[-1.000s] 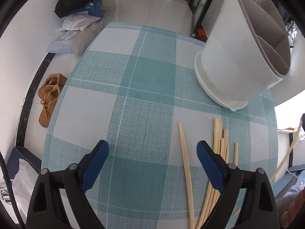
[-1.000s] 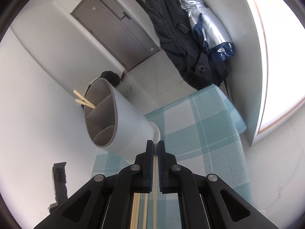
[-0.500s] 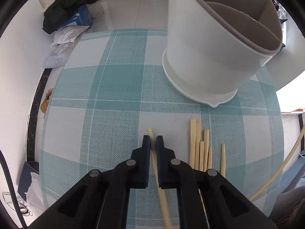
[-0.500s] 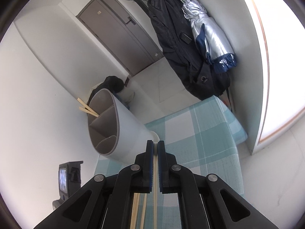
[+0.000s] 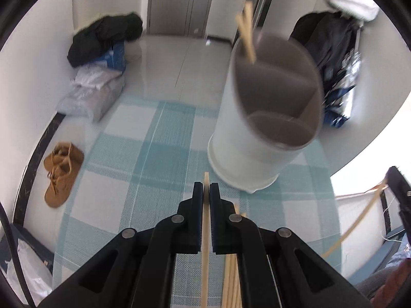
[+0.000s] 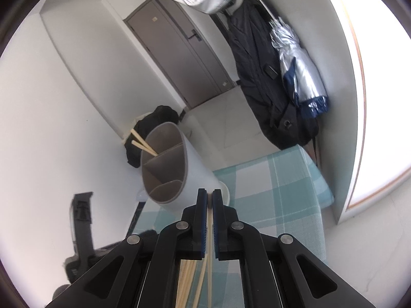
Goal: Organize utensils
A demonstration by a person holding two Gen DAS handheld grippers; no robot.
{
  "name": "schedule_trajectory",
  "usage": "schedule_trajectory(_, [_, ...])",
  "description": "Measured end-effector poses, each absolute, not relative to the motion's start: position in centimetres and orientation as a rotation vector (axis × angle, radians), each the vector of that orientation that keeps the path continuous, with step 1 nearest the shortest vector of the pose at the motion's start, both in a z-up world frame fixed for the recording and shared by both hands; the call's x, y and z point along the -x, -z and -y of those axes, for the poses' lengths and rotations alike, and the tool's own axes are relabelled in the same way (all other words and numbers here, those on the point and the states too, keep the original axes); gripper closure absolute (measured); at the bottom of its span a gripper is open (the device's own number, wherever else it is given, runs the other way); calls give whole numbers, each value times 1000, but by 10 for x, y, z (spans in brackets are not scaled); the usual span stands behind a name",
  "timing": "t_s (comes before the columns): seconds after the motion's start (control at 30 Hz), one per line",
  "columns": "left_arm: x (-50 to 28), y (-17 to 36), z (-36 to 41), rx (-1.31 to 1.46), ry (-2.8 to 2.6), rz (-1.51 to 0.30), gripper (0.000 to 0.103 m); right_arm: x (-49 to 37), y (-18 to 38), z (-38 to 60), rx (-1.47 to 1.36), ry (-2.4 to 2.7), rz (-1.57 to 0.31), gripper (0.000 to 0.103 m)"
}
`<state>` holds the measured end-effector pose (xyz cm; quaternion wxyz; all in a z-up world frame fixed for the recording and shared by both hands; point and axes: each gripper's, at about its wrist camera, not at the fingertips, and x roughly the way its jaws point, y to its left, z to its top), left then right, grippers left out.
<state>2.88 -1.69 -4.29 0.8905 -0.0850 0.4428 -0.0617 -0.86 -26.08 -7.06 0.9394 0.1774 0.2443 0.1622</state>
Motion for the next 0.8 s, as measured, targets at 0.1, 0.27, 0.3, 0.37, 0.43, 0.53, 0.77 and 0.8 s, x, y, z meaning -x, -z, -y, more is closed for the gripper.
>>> schedule_trajectory(0.1, [-14,22,18,159,168,-826,102,19,66,251,-317,-340,-474,99])
schedule_trajectory(0.27, [-18,9,6,150,213,-753,102,37,59,229,-203,-352,-431,99])
schedule_trajectory(0.3, [-19,6,8,139,225,-753,102,41,58,225,-188,-354,-424,99])
schedule_trajectory(0.37, [-16,1,10,120,234,-736,102,48,58,217,-157,-362,-410,99])
schedule_trajectory(0.43, [-11,-3,10,112,246,-724,102,55,57,212,-144,-366,-397,99])
schedule_trajectory(0.53, [-2,-12,10,120,263,-715,102,60,57,205,-120,-356,-388,99])
schedule_trajectory(0.77, [9,-18,16,67,292,-711,102,70,55,195,-74,-341,-379,100])
schedule_trajectory(0.8, [10,-18,16,61,298,-710,102,72,54,194,-70,-341,-374,99])
